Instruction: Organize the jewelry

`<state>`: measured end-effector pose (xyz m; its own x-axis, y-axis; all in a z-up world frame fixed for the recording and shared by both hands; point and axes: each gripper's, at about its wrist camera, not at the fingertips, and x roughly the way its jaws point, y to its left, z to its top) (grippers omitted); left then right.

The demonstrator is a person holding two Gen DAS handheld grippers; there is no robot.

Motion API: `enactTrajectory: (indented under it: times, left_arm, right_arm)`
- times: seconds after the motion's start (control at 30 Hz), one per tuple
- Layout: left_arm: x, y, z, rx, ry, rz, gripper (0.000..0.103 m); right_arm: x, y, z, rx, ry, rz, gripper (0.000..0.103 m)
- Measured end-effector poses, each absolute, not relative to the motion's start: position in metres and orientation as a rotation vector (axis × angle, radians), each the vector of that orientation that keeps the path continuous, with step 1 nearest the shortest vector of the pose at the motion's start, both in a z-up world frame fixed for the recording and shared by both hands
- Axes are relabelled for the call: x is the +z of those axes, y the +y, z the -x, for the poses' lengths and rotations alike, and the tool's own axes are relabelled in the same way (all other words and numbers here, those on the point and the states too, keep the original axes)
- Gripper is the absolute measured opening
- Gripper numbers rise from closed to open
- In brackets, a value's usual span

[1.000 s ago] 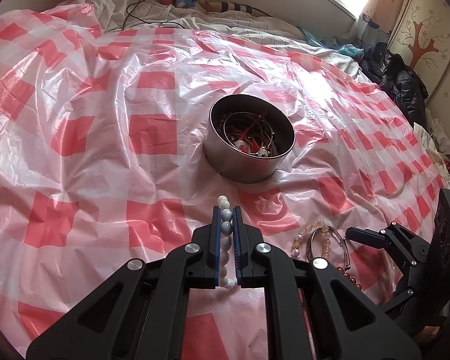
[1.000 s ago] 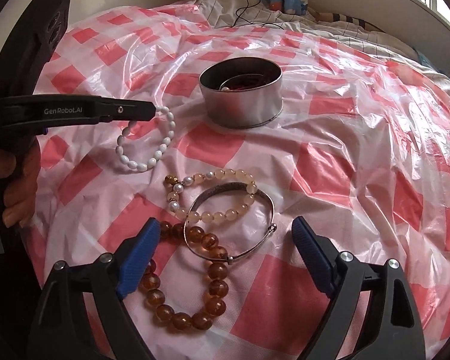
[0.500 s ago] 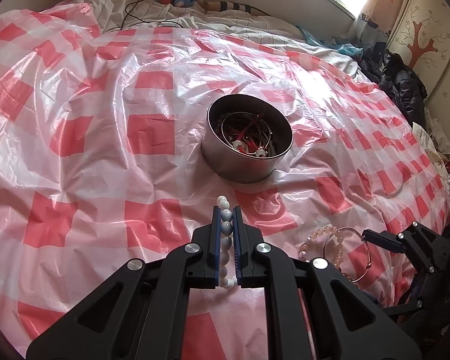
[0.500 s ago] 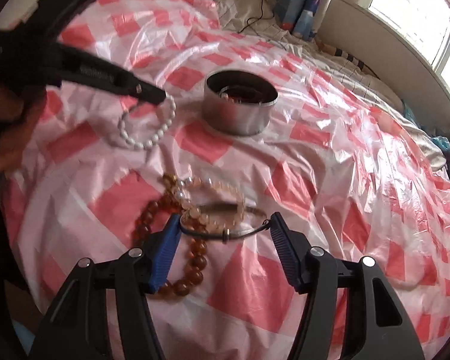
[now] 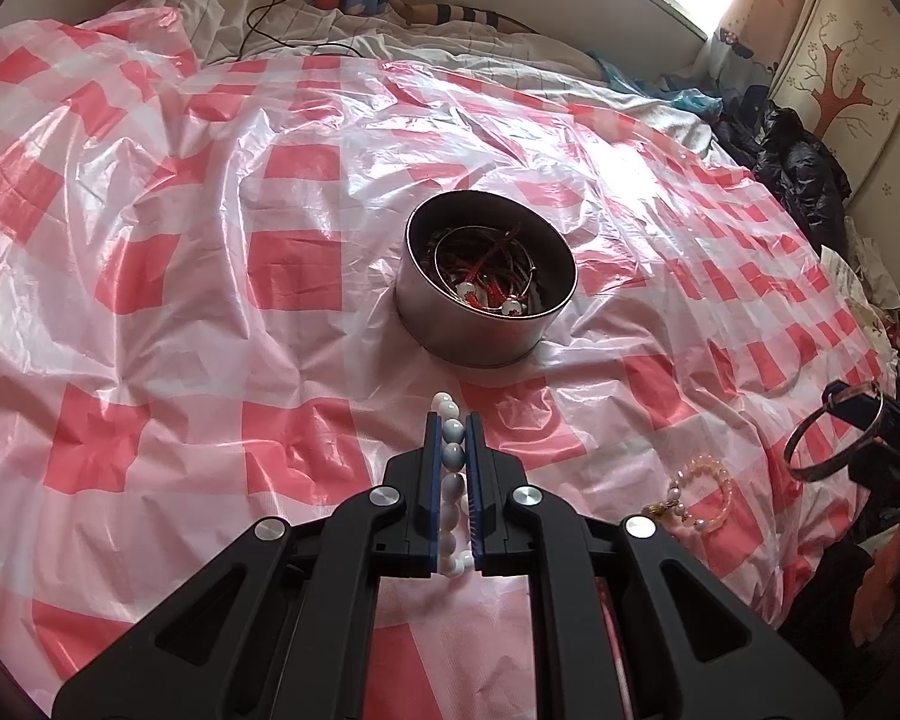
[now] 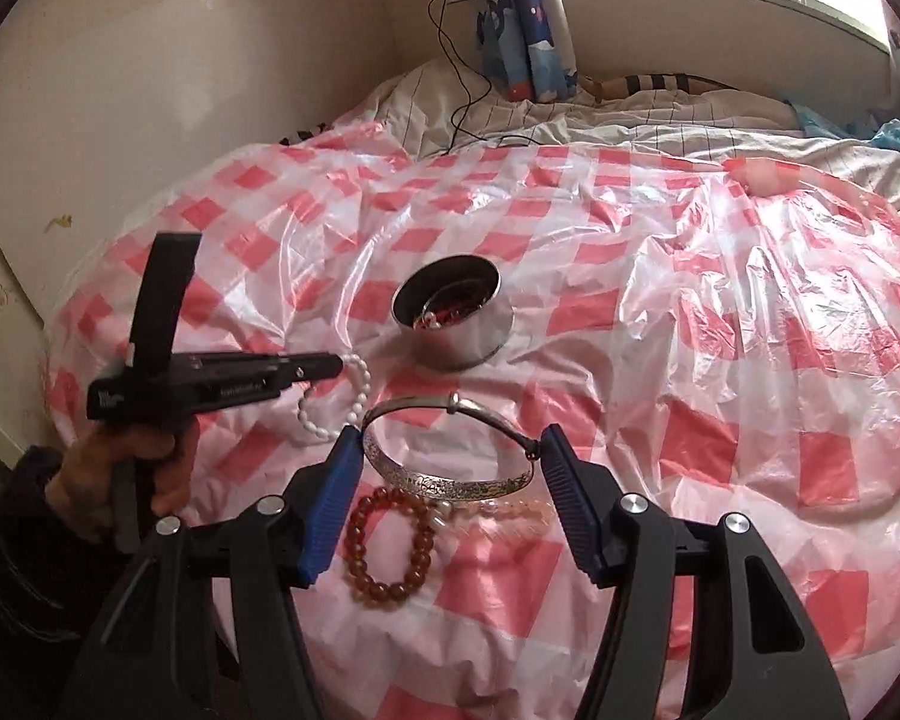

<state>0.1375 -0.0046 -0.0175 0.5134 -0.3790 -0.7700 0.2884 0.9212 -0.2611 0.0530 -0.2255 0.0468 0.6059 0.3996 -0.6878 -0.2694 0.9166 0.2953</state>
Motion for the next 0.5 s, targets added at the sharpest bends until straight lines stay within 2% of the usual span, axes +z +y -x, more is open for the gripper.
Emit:
enactTrajectory:
  times: [0.13, 0.23, 0.33, 0.43, 0.5]
  left_arm:
    - [-0.016, -0.003, -0.137, -0.404, 0.946, 0.109, 0.007]
    - [-0.017, -0.002, -0.137, -0.405, 0.956, 0.110, 0.007]
    - [-0.017, 0.000, -0.137, -0.402, 0.960, 0.111, 0.007]
    - [-0.020, 0.003, -0.140, -0.389, 0.970, 0.120, 0.007]
    - [-0.022, 0.004, -0.141, -0.384, 0.977, 0.121, 0.007]
  right_arm:
    - [0.039, -0.227, -0.059, 0.383, 0.758, -0.208, 0.061]
    - [-0.002, -0.222, -0.074, 0.312, 0.934, -0.132, 0.063]
    - [-0.028, -0.222, -0.071, 0.269, 1.065, -0.069, 0.073]
    - [-0.024, -0.229, -0.061, 0.258, 1.040, -0.072, 0.088]
    - [-0.020, -0.228, -0.062, 0.265, 1.015, -0.080, 0.090]
